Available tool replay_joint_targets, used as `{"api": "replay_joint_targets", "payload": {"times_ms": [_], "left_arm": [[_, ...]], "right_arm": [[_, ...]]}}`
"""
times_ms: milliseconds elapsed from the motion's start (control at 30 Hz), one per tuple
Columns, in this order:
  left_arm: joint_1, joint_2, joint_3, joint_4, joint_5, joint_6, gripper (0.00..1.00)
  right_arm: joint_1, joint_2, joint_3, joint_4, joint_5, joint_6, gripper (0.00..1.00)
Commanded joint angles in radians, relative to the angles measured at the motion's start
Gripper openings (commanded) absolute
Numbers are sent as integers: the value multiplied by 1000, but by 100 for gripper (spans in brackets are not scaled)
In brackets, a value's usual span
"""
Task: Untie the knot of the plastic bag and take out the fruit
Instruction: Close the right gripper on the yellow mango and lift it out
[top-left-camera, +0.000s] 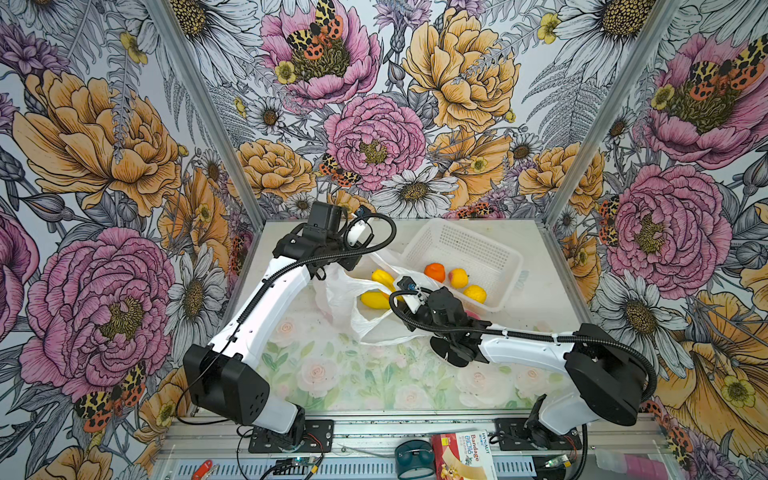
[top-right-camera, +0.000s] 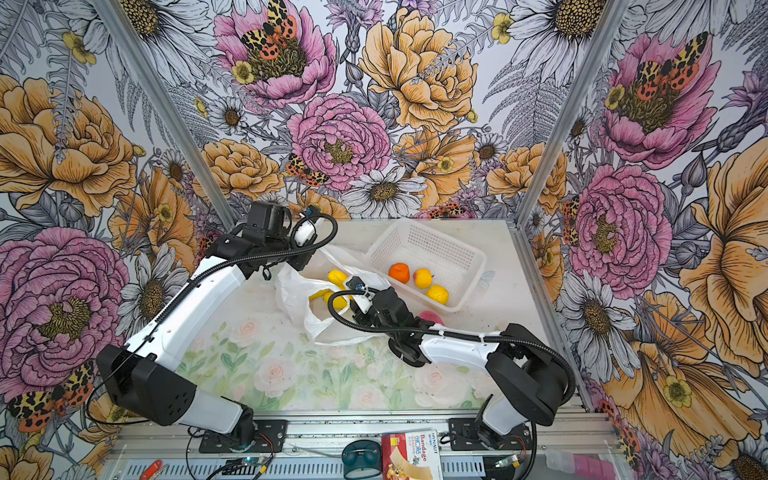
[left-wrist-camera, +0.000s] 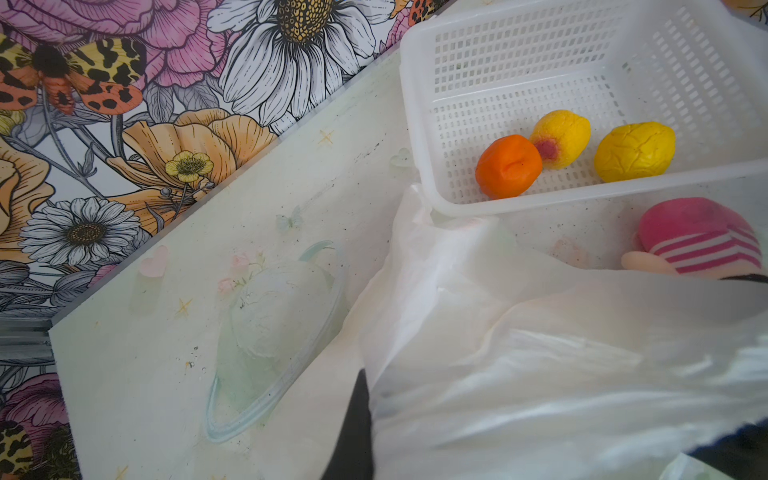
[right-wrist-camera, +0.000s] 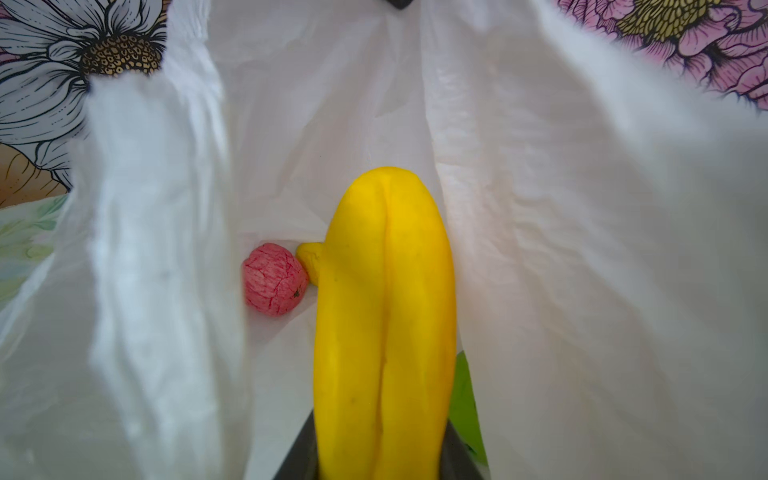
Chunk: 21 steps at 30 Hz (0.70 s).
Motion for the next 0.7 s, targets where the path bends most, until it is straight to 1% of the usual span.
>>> {"api": "replay_joint_targets", "payload": {"times_ms": [0, 133, 200, 300, 533, 600, 667], "left_arm": [[10, -22, 30, 17, 0, -8, 0], [10, -20, 32, 17, -1, -11, 0], [10, -20, 31, 18, 0, -9, 0], [6, -22, 30, 17, -2, -8, 0], [4, -22, 29, 17, -7, -6, 0], [5, -23, 29, 17, -7, -6, 0], [4, -22, 30, 17, -6, -6, 0]], "right_arm": [[16, -73, -7, 22, -20, -4, 15], [53, -170, -69, 80, -74, 13, 19], [61, -174, -88, 128, -102, 28, 20], [70, -110, -61, 149, -111, 44, 20], [85, 147, 111, 86, -101, 81, 14], [95, 177, 154, 43, -100, 81, 12], [122, 174, 171, 13, -78, 64, 12]]}}
